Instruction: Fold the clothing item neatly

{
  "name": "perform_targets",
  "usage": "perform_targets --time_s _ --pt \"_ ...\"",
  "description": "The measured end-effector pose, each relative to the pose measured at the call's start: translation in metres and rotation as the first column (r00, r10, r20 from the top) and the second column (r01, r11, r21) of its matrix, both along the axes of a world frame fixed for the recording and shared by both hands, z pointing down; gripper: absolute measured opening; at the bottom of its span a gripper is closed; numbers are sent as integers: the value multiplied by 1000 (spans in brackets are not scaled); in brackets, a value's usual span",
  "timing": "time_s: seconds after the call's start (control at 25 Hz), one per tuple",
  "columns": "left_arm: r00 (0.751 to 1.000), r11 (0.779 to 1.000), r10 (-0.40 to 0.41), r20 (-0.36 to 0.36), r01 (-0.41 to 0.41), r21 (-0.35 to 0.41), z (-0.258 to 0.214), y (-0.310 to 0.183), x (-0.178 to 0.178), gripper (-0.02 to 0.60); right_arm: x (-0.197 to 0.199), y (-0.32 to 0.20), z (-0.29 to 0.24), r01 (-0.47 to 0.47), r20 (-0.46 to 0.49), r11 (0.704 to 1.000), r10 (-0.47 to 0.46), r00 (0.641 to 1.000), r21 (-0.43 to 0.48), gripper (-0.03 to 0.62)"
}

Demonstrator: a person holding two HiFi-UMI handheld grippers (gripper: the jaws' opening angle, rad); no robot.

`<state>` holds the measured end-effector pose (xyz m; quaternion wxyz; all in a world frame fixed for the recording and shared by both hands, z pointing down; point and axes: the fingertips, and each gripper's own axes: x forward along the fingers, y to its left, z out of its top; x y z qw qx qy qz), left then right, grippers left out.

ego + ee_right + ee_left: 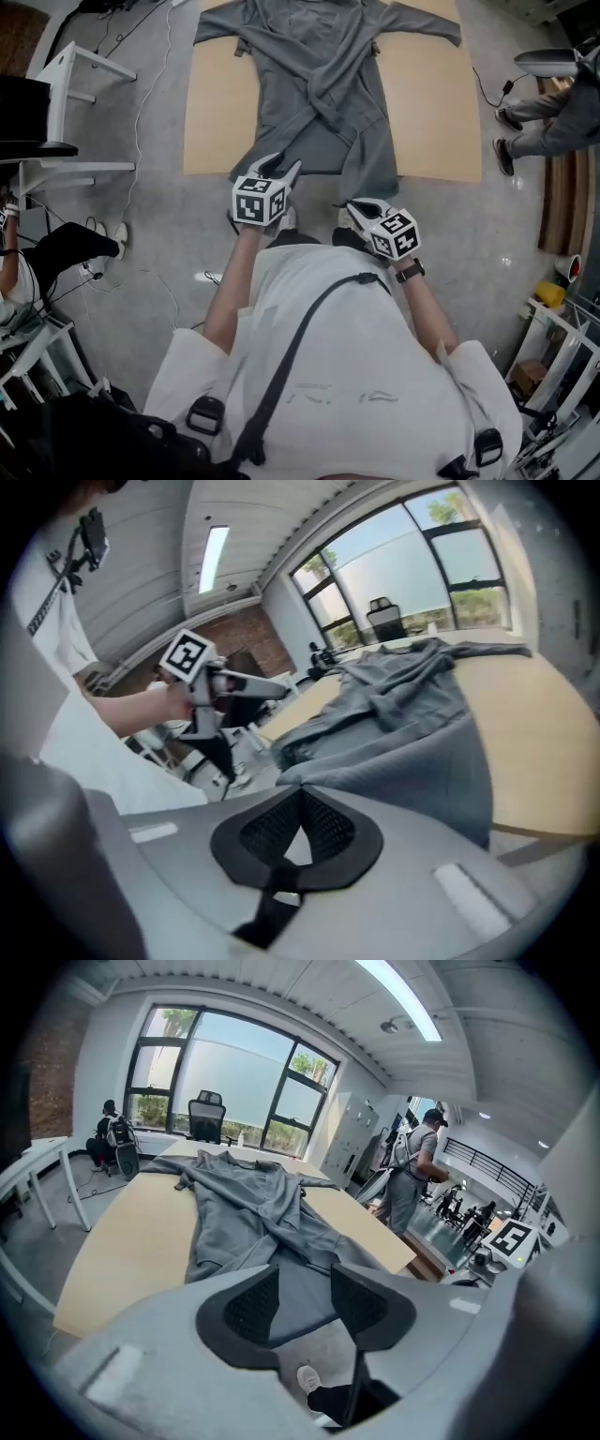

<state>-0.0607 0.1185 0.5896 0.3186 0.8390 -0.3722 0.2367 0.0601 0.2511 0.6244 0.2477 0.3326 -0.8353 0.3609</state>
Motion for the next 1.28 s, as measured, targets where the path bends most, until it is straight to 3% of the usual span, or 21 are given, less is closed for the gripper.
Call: perform_targets --time_s 0.16,0.32,0.52,0.8,0.92,1.08,1.28 --pt "998 998 -69 -1 69 7 -4 -5 -28 179 -59 28 -10 267 87 963 -263 961 -43 5" --pt "992 992 -125 4 125 7 -5 -5 -53 179 -82 46 15 356 74 922 -349 934 -151 5" --pt "983 983 -179 39 180 -20 12 7 -83 180 -78 51 91 267 0 905 -283 959 -332 6" --pt "969 973 -216 118 224 -57 39 32 -119 181 -72 26 167 123 -112 932 -170 979 -341 11" --pt "964 970 -223 141 235 -70 47 42 -130 181 -78 17 162 141 -75 940 -172 982 -311 22" --pt "959 966 -229 170 245 -81 56 51 -142 181 -75 7 136 159 -63 952 -181 981 -260 162" --pt "955 976 -169 245 197 -93 80 58 -148 180 -64 -6 83 117 -28 982 -122 992 -149 176"
